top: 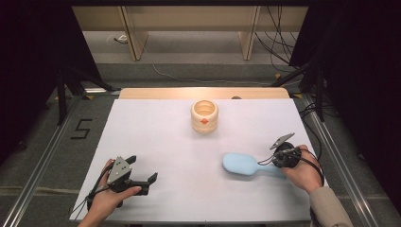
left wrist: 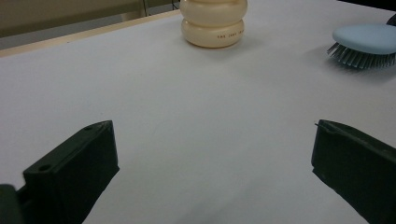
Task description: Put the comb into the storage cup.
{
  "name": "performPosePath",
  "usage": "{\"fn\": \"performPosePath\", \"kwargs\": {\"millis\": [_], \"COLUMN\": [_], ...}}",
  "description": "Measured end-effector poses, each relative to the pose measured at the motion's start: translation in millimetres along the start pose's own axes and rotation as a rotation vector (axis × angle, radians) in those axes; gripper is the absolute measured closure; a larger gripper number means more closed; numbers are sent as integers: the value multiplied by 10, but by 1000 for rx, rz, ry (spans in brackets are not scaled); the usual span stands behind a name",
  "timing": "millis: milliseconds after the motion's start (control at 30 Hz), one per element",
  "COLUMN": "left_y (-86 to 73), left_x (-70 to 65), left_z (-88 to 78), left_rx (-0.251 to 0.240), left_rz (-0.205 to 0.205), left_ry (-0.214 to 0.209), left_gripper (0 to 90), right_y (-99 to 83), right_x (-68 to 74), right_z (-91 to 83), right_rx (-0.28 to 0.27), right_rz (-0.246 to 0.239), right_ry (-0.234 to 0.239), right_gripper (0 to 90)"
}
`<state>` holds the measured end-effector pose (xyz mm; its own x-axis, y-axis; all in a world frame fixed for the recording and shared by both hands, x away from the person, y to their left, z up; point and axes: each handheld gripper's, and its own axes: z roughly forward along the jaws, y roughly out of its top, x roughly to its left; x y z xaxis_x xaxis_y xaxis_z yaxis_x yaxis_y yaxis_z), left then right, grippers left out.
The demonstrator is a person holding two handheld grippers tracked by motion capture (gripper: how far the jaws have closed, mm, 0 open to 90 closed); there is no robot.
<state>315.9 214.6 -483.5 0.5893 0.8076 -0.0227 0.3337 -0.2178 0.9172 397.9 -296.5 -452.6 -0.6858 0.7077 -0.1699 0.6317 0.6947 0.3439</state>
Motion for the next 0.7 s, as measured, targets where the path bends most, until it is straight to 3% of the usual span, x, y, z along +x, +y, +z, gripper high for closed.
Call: {"fn": "performPosePath", "kwargs": {"millis": [333,700], "left_y": [-2,-3], "left_x": [-1,0], "left_z": [-1,-1], "left_rx": [1,1], "left_rz": [-2,-4], "left_ry": [0,-1], "left_gripper": [0,0], "right_y": [-29,-52], "right_x": [77,232], "right_z": [-36,-83], "right_rx": [43,88], "right_rz": [-20,-76], "right_ry": [26,71], "right_gripper": [900,900]}}
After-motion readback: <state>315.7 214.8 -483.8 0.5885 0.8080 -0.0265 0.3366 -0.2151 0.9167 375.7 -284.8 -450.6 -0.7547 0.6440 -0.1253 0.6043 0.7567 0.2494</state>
